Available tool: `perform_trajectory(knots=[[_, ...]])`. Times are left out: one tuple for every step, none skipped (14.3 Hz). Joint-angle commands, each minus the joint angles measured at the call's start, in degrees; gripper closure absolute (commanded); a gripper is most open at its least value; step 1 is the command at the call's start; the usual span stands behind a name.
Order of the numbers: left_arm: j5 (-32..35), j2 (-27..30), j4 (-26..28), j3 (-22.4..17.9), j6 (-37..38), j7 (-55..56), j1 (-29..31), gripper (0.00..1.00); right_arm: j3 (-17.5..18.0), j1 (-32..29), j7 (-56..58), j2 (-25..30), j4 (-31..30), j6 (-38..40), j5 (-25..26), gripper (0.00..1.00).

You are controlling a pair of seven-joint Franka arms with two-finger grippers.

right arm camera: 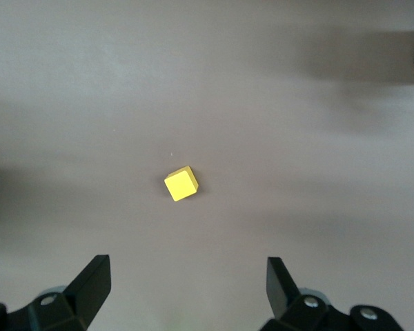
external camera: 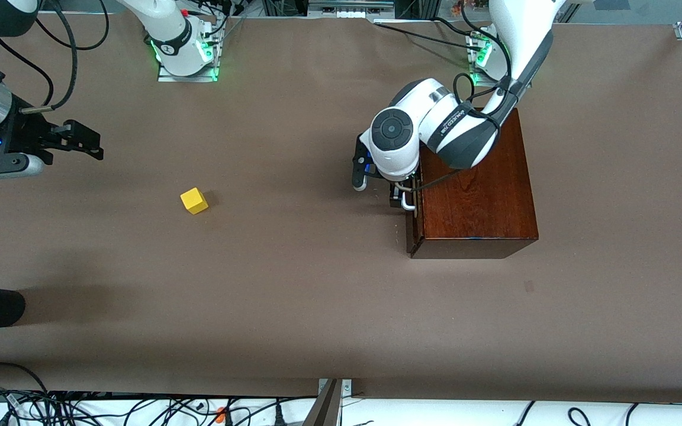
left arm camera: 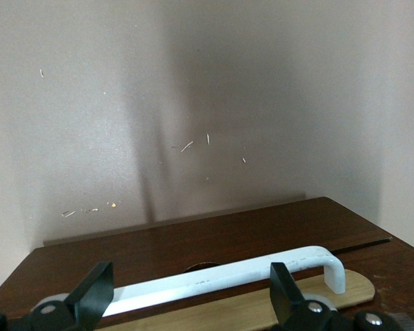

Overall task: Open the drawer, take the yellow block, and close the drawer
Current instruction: 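Push the drawer shut by its handle with the left gripper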

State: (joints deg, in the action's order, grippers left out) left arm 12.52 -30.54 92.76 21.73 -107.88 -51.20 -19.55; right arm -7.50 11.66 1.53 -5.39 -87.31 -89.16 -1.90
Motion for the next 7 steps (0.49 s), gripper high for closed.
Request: perform_trajectory(knots=[[0.41, 3.02, 0.58, 0.24, 1.36, -0.05, 0.21, 0.0, 0.3, -0.23, -0.48, -0.76, 1.44, 2.67, 1.02, 0.0], [-1.43, 4.16, 0.05, 0.42, 1.44, 0.39, 0.13, 0.0, 0.3, -0.23, -0.48, -0.76, 1.53, 2.68, 1.02, 0.0], [-4.49, 5.22, -0.65, 0.42, 1.53, 1.35, 0.21, 0.0, 0.3, -0.23, -0.48, -0.76, 1.44, 2.77, 1.02, 0.0], [-7.48, 6.44, -0.92, 0.24, 2.05, 2.58, 0.3, 0.0, 0.3, -0.23, -0.48, -0.76, 1.44, 2.85, 0.85, 0.0], [-10.12, 7.94, -1.27, 0.24, 3.28, 4.59, 1.43, 0.0, 0.3, -0.23, -0.48, -0.76, 1.44, 2.85, 0.67, 0.0], [-11.97, 9.52, -1.88, 0.24, 5.2, 7.92, 2.31, 0.0, 0.3, -0.23, -0.48, -0.76, 1.44, 2.85, 0.67, 0.0], [-12.43, 11.27, -2.67, 0.15, 7.92, 12.22, 3.02, 0.0, 0.3, -0.23, -0.48, -0.76, 1.44, 2.85, 0.84, 0.0]])
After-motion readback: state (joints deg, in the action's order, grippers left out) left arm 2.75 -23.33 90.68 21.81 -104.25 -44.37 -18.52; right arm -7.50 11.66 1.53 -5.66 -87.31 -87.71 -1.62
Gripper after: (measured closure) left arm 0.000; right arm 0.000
